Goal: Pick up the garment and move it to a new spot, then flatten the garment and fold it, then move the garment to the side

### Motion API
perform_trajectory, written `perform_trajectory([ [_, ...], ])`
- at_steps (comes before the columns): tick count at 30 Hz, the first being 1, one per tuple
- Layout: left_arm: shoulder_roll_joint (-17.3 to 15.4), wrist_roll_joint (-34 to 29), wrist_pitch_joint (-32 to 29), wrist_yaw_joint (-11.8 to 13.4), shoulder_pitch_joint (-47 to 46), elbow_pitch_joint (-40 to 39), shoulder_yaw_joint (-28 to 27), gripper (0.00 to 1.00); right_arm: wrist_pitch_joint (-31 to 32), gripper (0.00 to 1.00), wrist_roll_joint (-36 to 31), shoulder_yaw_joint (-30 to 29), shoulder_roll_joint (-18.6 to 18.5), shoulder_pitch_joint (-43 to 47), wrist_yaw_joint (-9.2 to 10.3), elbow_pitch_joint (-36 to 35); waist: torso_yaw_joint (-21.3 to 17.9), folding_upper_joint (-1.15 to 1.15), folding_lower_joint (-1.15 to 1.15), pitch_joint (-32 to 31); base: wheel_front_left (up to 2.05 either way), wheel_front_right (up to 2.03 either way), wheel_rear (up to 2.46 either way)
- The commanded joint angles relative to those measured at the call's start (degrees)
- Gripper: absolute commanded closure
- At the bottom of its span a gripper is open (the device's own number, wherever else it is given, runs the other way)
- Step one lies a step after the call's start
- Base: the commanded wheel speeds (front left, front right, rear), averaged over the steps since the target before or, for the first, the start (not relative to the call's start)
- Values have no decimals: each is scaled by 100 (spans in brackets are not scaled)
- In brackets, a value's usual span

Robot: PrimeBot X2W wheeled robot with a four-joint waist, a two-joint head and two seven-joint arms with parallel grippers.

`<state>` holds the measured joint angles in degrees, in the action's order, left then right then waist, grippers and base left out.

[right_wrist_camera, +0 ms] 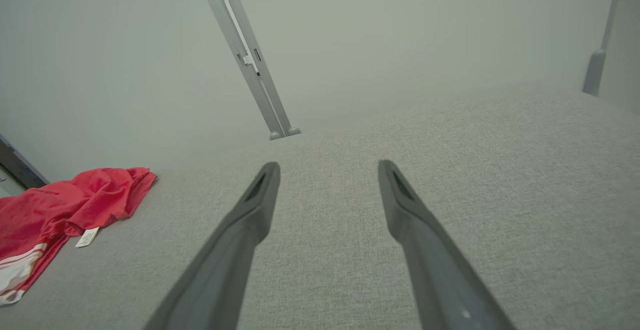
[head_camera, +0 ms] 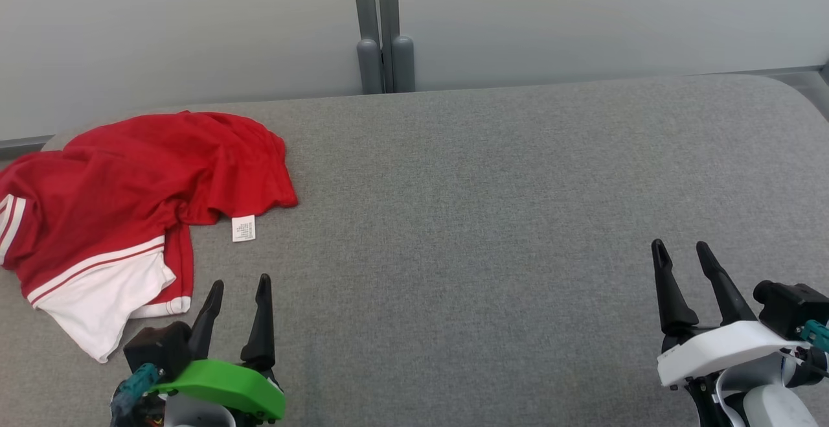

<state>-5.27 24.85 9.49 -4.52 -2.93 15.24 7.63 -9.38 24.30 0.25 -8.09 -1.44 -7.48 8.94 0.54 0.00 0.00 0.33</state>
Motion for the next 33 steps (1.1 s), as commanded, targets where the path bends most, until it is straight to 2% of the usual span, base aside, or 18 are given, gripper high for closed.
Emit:
perform_trajectory([
  [1,-61,-149,58,4,17,-35,4,0,-69,0,-156,-9,-60,17,-1,-63,-5,0,0,3,0,0,0],
  [21,20,-1003,301,-193,54,351,-67,0,-314,0,-1083,-43,-160,179,-1,166,-15,0,0,-3,0,0,0],
  [33,100,-1273,439,-261,51,690,-156,0,-458,0,-1487,-124,-139,244,-1,279,6,0,0,-17,0,0,0],
])
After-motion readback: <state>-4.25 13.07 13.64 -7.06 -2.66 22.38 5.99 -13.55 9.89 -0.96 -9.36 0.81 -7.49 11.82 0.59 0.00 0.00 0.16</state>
